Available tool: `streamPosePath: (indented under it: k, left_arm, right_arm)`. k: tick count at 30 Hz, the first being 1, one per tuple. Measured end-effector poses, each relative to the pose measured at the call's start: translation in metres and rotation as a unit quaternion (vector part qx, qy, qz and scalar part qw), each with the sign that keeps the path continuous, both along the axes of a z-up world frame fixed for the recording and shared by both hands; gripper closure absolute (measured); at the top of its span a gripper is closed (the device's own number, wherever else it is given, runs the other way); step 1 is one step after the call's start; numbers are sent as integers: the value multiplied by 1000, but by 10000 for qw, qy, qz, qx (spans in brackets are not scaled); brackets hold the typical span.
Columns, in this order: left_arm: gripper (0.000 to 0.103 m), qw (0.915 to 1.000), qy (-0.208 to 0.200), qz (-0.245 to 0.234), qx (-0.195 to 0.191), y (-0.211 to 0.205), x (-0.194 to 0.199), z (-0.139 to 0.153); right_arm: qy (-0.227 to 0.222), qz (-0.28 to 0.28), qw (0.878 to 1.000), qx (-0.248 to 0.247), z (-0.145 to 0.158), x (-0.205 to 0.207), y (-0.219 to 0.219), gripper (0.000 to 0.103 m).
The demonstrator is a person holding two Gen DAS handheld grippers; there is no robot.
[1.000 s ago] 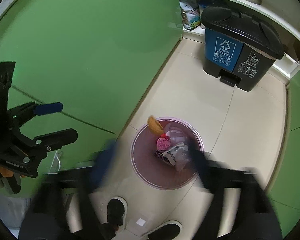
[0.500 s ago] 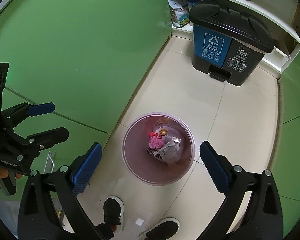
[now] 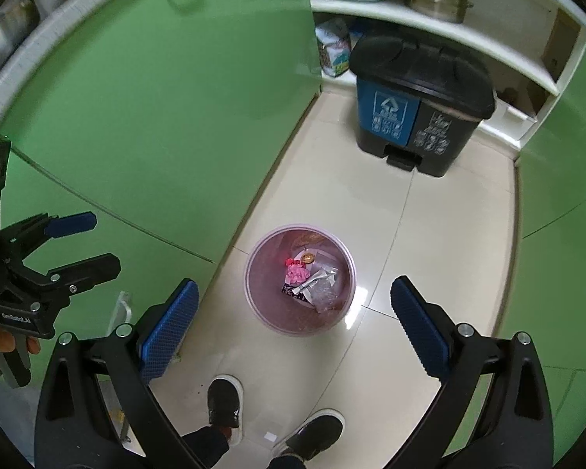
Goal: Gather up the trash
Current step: 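Turn both tools back toward the counter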
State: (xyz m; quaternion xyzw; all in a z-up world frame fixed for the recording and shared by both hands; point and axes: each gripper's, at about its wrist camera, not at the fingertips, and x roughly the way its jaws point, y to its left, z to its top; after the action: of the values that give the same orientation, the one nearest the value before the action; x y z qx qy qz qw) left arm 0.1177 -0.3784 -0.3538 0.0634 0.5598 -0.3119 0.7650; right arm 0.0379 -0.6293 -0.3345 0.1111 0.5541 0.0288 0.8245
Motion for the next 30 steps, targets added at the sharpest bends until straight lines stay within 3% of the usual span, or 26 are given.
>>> streamPosePath:
  k: [10, 16, 22, 30]
  left_arm:
    - [7, 9983, -340, 480, -59, 43, -52, 155]
    - [7, 9938, -571, 946, -76, 81, -83, 226]
    - [7, 9823, -884, 1647, -70, 133, -109, 276]
    - [7, 9558, -1254, 2653, 166, 233, -139, 313]
  right_arm:
    - [-344, 234, 9991, -44, 166, -49, 8, 4]
    - [-663, 590, 9961, 19, 249, -70, 29, 3]
    - [-932, 1199, 9883, 120, 300, -74, 68, 3]
    - [-1230, 2067, 9700, 343, 334, -54, 154, 3]
